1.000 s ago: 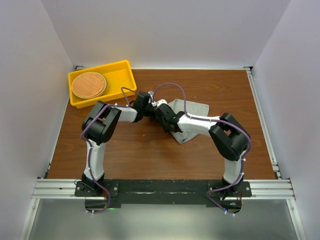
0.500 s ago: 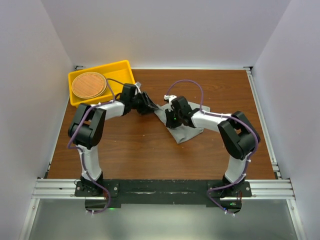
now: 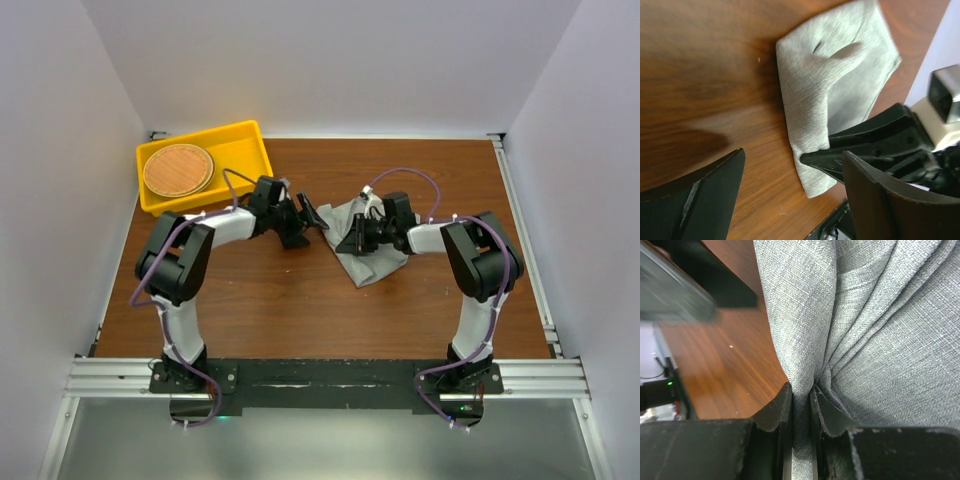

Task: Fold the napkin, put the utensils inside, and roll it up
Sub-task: Roll the napkin with the utensil

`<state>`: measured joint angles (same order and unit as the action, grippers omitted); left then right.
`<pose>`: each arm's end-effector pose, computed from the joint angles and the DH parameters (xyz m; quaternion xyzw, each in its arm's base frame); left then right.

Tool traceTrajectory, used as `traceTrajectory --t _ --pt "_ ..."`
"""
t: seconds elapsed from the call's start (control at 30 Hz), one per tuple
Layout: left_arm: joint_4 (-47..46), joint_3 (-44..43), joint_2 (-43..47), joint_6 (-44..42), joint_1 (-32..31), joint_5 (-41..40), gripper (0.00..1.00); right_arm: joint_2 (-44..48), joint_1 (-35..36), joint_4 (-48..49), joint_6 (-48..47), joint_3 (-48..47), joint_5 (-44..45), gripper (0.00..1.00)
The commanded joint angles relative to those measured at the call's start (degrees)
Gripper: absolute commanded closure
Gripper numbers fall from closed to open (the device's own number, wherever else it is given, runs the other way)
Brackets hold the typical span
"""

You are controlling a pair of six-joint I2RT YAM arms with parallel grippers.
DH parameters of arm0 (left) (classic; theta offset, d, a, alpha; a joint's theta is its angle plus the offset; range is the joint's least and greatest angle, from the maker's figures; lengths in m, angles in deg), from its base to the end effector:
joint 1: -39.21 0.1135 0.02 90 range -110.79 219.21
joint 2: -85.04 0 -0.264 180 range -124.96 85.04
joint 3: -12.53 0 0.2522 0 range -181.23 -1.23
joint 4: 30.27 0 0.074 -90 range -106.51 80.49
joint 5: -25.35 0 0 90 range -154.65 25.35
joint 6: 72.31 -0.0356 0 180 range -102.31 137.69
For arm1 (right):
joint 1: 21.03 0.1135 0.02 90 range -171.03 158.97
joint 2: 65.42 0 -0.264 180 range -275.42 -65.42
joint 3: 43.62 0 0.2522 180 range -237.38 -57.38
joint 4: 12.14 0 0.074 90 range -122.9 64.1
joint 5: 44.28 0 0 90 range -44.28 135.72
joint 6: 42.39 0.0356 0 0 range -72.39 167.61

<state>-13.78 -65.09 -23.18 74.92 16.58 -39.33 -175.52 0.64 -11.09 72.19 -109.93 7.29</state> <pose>0.3559 -0.1649 0.1581 -0.1935 0.8908 -0.3855 0.1427 0.3335 0.1563 0.1177 -0.1099 0.8682 0.4259 0.2297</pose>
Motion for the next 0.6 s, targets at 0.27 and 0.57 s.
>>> traceTrajectory --t 0.27,0.57 --pt "7.89 -9.87 -7.70 5.17 -5.93 -11.67 0.35 -4.68 -0.93 -10.85 -3.48 -0.18 -2.00 1.00" --pt "21.18 -19.89 -13.58 3.50 -7.34 -24.25 0.65 -4.42 -0.84 -16.98 -8.57 -3.25 0.29 1.00"
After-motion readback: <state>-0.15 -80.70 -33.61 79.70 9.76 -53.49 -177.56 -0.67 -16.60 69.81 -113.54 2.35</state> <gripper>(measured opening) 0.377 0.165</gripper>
